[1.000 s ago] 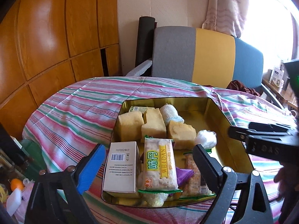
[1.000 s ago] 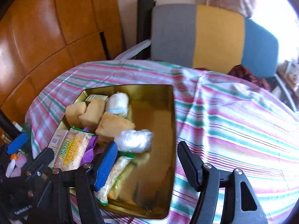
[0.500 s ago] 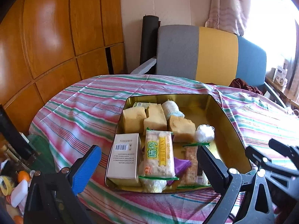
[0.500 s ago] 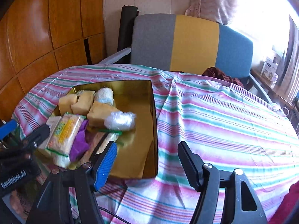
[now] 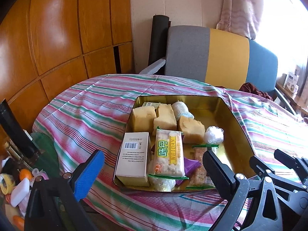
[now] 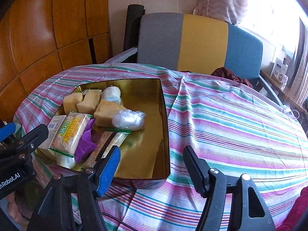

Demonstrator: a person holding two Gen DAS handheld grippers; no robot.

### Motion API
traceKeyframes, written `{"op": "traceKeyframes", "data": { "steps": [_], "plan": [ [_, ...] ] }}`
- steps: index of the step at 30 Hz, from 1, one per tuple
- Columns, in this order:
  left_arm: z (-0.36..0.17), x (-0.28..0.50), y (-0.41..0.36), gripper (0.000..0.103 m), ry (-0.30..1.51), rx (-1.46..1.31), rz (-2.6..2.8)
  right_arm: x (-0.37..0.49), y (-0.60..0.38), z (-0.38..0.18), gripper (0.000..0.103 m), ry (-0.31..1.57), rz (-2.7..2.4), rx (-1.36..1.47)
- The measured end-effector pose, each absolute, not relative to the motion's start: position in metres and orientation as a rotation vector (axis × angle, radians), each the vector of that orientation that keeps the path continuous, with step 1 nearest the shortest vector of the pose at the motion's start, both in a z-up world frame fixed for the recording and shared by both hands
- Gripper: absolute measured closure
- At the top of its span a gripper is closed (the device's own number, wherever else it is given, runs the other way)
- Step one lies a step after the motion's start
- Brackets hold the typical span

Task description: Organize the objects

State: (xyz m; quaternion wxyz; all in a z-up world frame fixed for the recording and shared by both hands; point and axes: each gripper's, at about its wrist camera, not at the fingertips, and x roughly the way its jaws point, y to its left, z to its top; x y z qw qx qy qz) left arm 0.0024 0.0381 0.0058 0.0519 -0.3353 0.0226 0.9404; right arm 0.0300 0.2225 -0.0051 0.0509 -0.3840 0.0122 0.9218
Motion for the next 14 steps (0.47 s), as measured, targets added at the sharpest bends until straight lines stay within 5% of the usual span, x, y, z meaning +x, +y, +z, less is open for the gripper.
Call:
{"op": "traceKeyframes", "data": {
  "steps": [14],
  "plan": [
    [0.0015,-0.0014,0.0370,0.002,0.063,-1.034,2.864,0.0278,0.2146,-0.0046,0.034,0.020,2.839,-1.169]
  ]
}}
